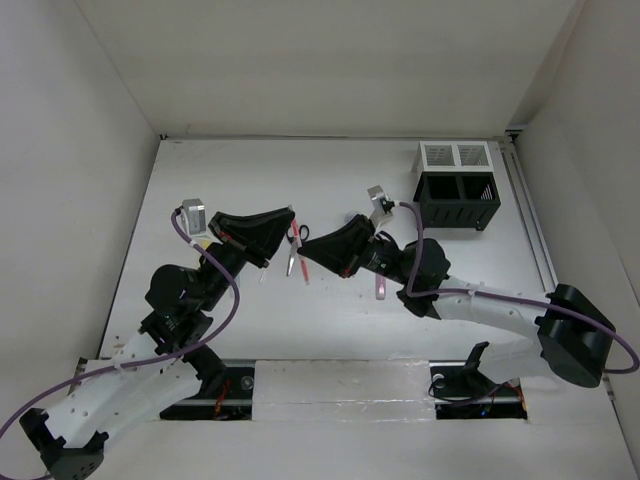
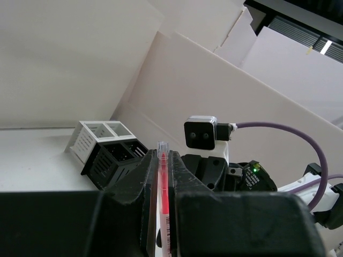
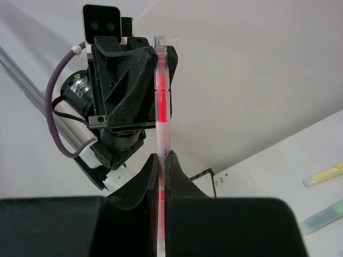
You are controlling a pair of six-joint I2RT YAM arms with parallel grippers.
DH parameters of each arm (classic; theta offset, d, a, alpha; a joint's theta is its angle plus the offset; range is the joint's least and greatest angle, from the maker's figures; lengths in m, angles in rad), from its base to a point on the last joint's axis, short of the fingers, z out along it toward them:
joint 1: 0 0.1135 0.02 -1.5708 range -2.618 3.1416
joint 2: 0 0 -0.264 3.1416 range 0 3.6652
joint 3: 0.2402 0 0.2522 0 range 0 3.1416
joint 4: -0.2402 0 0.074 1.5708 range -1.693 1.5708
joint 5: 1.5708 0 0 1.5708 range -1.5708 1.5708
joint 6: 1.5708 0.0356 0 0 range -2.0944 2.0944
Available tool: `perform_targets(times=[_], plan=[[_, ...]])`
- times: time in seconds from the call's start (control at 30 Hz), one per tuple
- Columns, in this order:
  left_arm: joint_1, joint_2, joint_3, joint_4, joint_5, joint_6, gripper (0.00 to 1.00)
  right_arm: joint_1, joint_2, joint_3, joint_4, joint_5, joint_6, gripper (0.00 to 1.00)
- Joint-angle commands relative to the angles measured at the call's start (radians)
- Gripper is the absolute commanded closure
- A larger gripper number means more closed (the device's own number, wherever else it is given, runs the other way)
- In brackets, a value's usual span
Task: Sort the stationery into containers
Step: Close the pen cap on the pen.
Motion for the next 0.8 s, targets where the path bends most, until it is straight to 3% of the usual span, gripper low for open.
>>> perform_targets(times=[0.0,0.17,0.43,0.77], plan=[[0.001,0.012,-0.004,0.007,0.038,0.016,1.00,-0.001,-0.008,0.061,0.097,-0.018,0.000,1.00],[0.001,0.022,0.006,-0.043,0.061,0.016,1.00,-0.010,-0.026,0.108,0.031,-0.057,-0.018,1.00],[0.001,0.022,0.024,-0.108,0.102,0.016,1.00,-0.030,-0.106,0.182,-0.277,-0.058,-0.162,1.00],[0.001,0.000,-0.027,-0.113,0.124,0.016,1.00,-0.061,-0.087,0.222,-0.262,-0.100,-0.075,1.00]])
